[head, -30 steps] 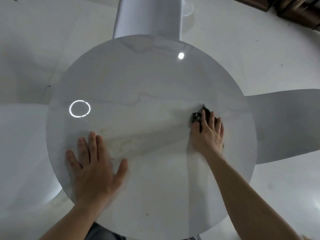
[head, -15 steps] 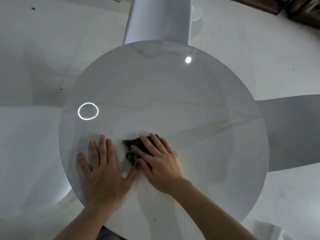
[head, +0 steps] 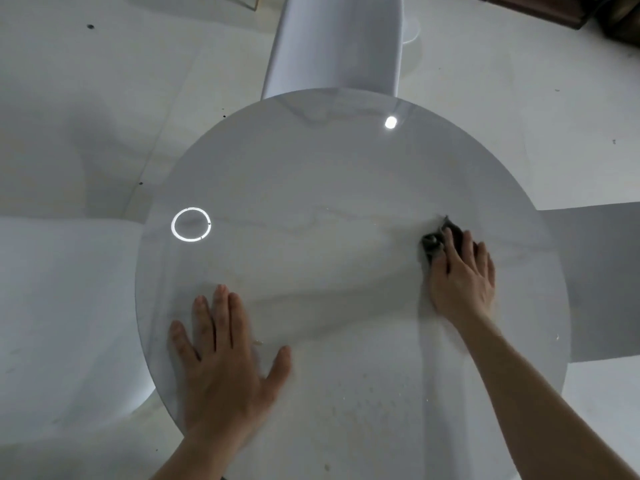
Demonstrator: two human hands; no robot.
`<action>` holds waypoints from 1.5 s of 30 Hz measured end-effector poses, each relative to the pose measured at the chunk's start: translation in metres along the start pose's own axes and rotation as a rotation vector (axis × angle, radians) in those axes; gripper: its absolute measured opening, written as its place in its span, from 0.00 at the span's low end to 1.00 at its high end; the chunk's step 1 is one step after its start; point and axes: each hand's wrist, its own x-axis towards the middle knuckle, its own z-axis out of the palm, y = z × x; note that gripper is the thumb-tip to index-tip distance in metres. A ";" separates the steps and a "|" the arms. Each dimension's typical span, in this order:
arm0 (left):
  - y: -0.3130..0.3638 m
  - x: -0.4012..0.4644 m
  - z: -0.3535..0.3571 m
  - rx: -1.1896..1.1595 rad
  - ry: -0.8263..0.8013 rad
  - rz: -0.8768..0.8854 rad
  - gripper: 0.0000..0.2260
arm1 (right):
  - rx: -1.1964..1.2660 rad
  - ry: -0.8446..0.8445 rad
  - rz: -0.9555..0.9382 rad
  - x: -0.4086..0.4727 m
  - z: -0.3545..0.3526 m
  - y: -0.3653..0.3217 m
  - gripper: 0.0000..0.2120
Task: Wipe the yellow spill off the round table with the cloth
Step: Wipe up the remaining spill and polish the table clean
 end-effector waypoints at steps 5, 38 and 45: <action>0.000 0.001 -0.001 -0.011 0.014 -0.003 0.47 | 0.003 -0.062 -0.287 0.013 0.015 -0.122 0.26; 0.001 0.000 -0.004 0.012 -0.011 0.003 0.44 | 0.023 -0.036 0.011 -0.047 0.005 -0.014 0.34; 0.001 0.001 -0.007 0.010 0.001 0.001 0.36 | 0.082 -0.117 -0.396 -0.160 0.038 -0.116 0.27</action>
